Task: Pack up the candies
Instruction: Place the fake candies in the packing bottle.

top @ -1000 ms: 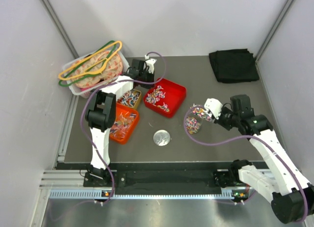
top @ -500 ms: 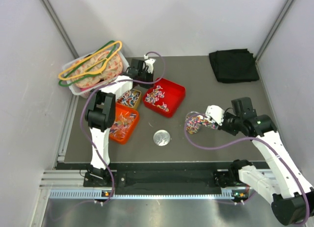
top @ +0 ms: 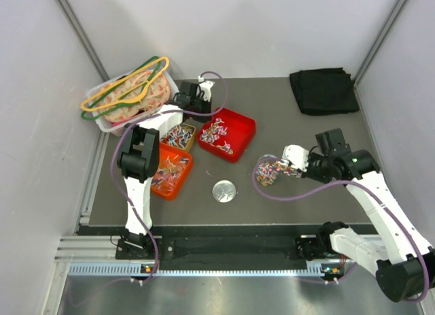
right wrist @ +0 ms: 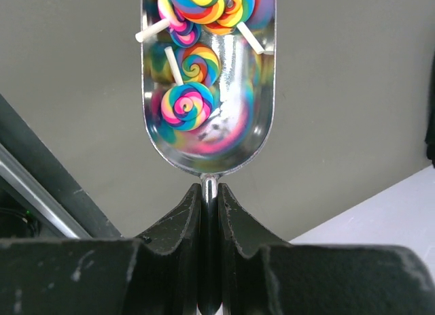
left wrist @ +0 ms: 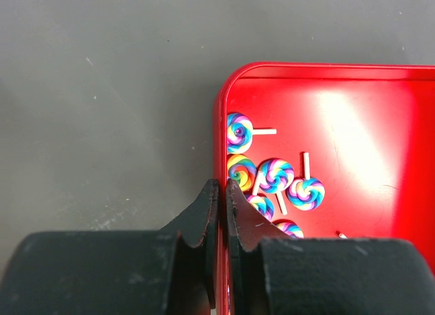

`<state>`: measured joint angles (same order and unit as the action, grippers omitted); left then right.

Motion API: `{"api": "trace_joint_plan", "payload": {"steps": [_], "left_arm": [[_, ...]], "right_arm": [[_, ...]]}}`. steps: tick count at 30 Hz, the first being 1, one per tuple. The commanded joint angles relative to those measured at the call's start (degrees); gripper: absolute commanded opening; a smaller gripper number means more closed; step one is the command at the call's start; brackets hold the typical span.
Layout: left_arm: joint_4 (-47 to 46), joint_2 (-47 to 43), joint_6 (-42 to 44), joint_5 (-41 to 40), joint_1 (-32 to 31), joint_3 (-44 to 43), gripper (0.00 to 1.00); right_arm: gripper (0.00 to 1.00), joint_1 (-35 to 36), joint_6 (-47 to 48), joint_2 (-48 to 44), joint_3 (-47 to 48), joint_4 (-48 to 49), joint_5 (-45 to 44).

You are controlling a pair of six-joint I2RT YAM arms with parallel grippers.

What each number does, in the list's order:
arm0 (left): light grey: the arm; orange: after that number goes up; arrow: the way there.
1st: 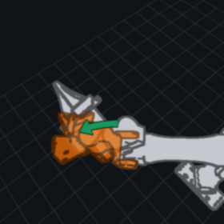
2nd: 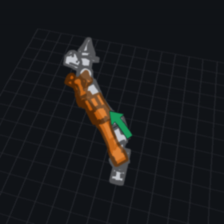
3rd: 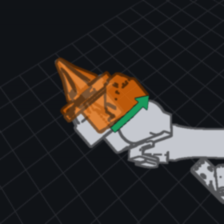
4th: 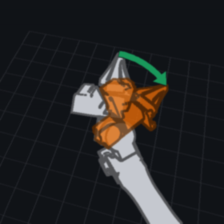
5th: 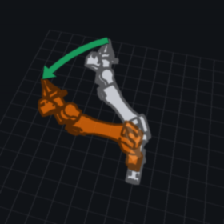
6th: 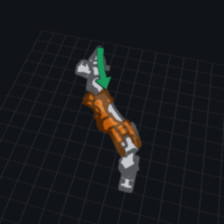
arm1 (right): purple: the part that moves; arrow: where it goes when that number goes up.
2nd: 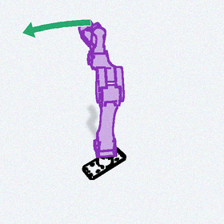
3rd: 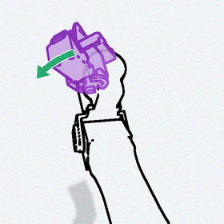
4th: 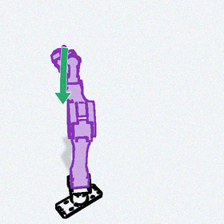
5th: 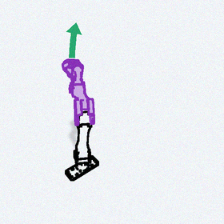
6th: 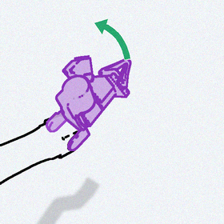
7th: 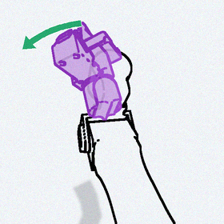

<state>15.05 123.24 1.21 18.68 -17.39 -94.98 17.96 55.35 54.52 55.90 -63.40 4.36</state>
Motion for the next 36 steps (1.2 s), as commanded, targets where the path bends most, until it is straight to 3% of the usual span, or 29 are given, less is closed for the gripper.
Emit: {"api": "trace_joint_plan", "payload": {"steps": [1, 27, 33, 36], "left_arm": [[-2.5, -5.4, -0.4, 2.1, 1.0, 0.4, 0.0], [-3.9, -6.1, -1.0, 2.0, 2.0, 1.9, 0.0], [-3.4, -5.6, -1.0, 1.9, 2.0, 1.1, 0.15], [-3.2, -5.4, -1.0, 2.0, 2.0, 0.9, 0.18]], "right_arm": [[0.0, 2.0, 1.1, 1.4, 4.3, 0.0, -1.2], [0.0, 9.8, 4.3, 11.0, 11.4, -1.7, -12.4], [0.0, 11.4, 4.5, 12.6, 13.4, -2.3, -13.4], [0.0, 11.8, 4.7, 13.0, 13.6, -2.5, -14.2]]}}
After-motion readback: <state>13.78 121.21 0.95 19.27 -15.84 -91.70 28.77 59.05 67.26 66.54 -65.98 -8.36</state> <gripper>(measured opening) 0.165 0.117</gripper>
